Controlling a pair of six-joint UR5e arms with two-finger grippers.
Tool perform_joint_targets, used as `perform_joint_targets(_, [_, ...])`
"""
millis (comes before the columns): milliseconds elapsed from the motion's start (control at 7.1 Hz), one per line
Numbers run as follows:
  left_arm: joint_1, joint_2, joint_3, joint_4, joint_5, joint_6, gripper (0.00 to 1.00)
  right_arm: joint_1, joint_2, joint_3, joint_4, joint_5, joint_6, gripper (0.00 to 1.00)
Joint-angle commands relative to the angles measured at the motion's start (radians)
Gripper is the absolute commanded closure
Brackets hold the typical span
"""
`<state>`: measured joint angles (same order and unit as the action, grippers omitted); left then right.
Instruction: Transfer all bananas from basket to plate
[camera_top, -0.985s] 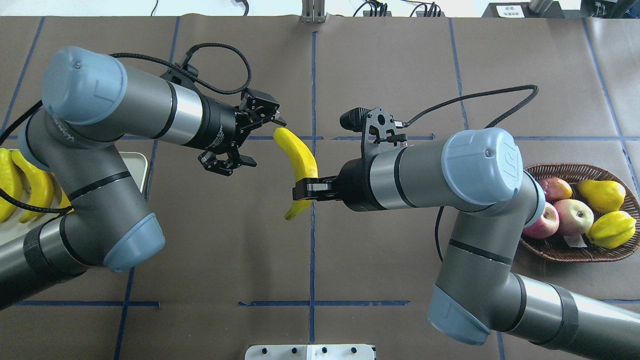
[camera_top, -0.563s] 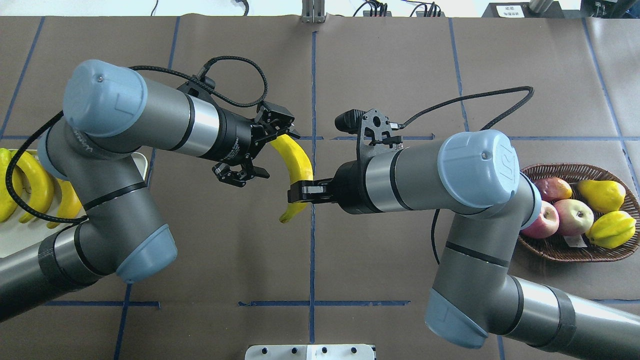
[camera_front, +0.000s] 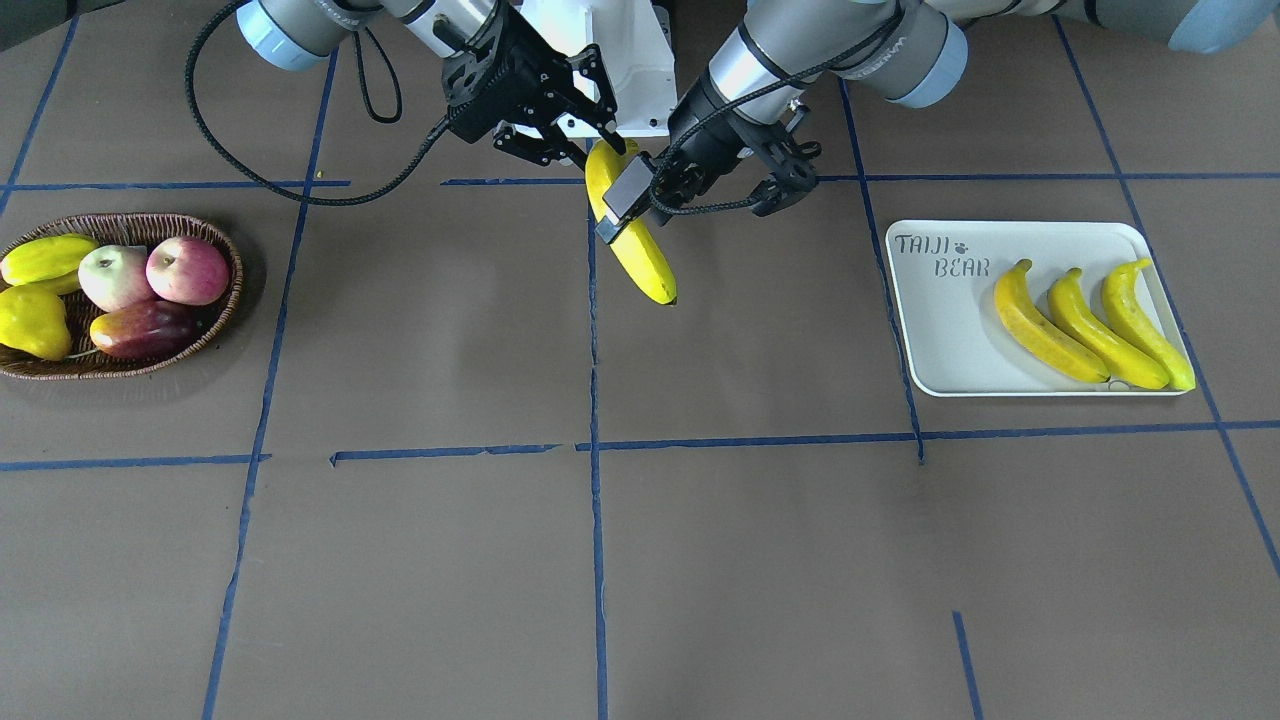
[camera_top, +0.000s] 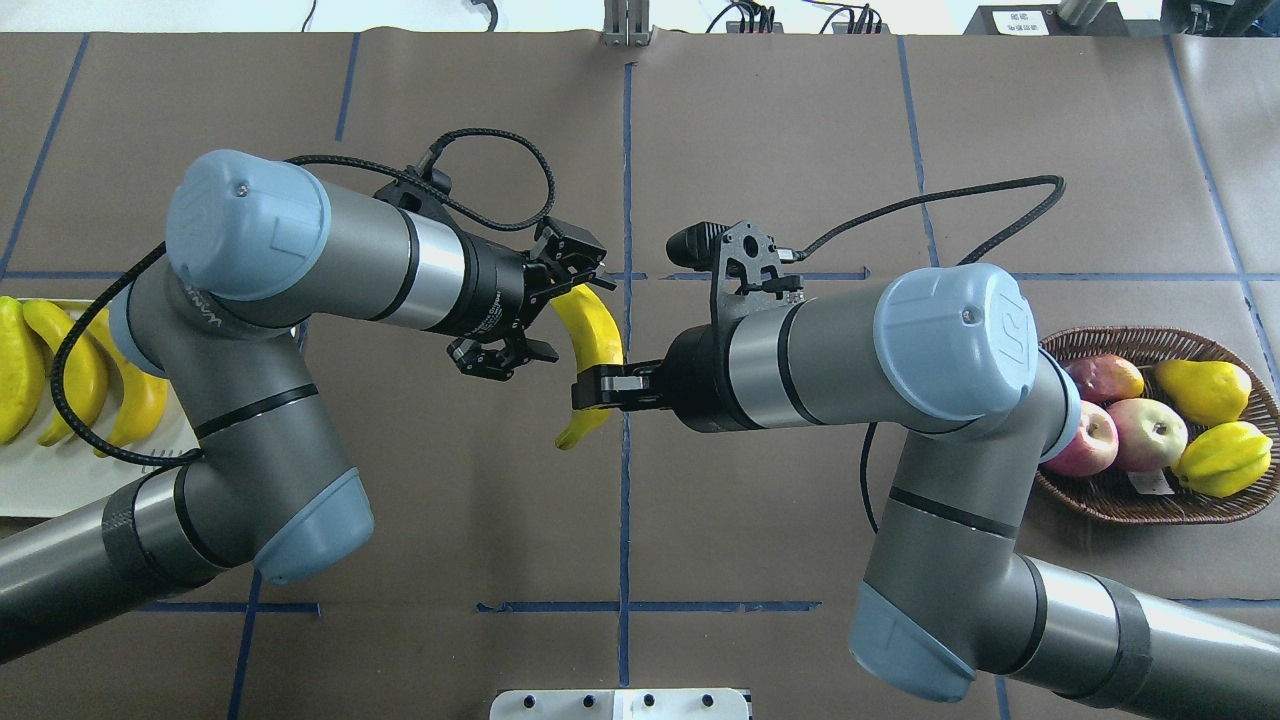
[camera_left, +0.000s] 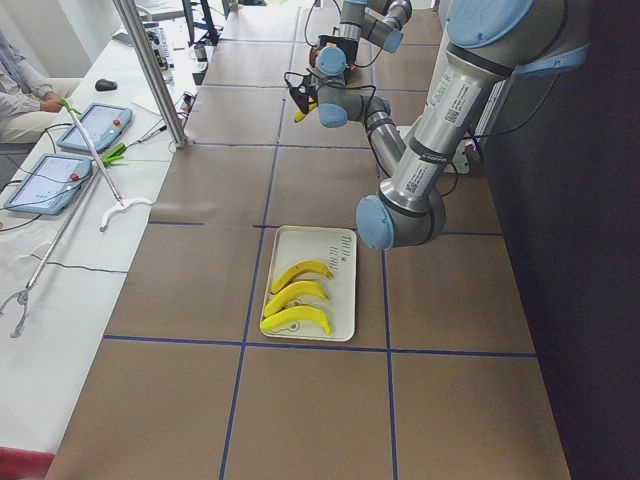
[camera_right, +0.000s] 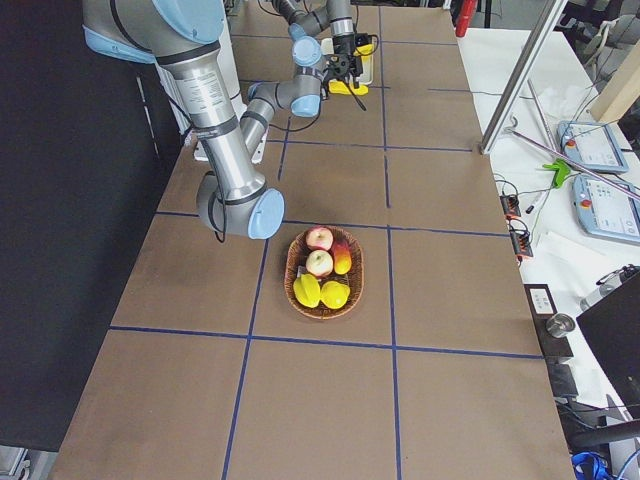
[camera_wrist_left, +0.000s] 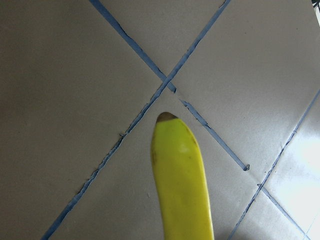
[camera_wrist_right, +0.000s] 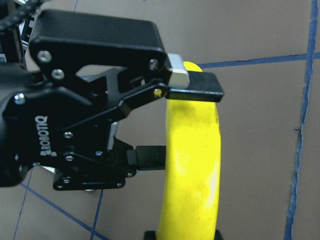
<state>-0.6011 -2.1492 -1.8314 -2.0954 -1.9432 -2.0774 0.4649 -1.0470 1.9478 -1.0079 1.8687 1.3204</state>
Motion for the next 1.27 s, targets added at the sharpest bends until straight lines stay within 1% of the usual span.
perform_joint_targets(0, [0.001, 0.002, 0.003, -0.006, 0.003, -0.001, 0.77, 0.000, -0.001, -0.001, 0.000, 0.001, -0.003, 0.97])
perform_joint_targets(141, [0.001, 0.002, 0.003, -0.008, 0.003, -0.013, 1.00, 0.000, -0.001, -0.001, -0.001, 0.001, -0.009, 0.93])
perform_joint_targets(282, [-0.002, 0.002, 0.004, -0.008, 0.003, -0.015, 1.00, 0.000, -0.001, -0.003, 0.000, 0.001, -0.013, 0.34])
perform_joint_targets(422, [-0.003, 0.003, 0.003, -0.008, 0.003, -0.015, 1.00, 0.000, -0.001, -0.001, 0.000, 0.001, -0.013, 0.01])
perform_joint_targets(845, [-0.008, 0.011, 0.003, -0.009, 0.003, -0.012, 1.00, 0.003, -0.001, 0.003, 0.000, 0.003, -0.013, 0.00])
perform_joint_targets(985, [-0.015, 0.023, 0.003, -0.006, 0.003, -0.003, 1.00, 0.008, -0.010, 0.005, -0.003, 0.009, -0.012, 0.00])
perform_joint_targets(1126, [-0.020, 0.064, 0.000, 0.001, 0.006, -0.001, 1.00, 0.018, -0.017, 0.006, -0.015, 0.015, -0.012, 0.00])
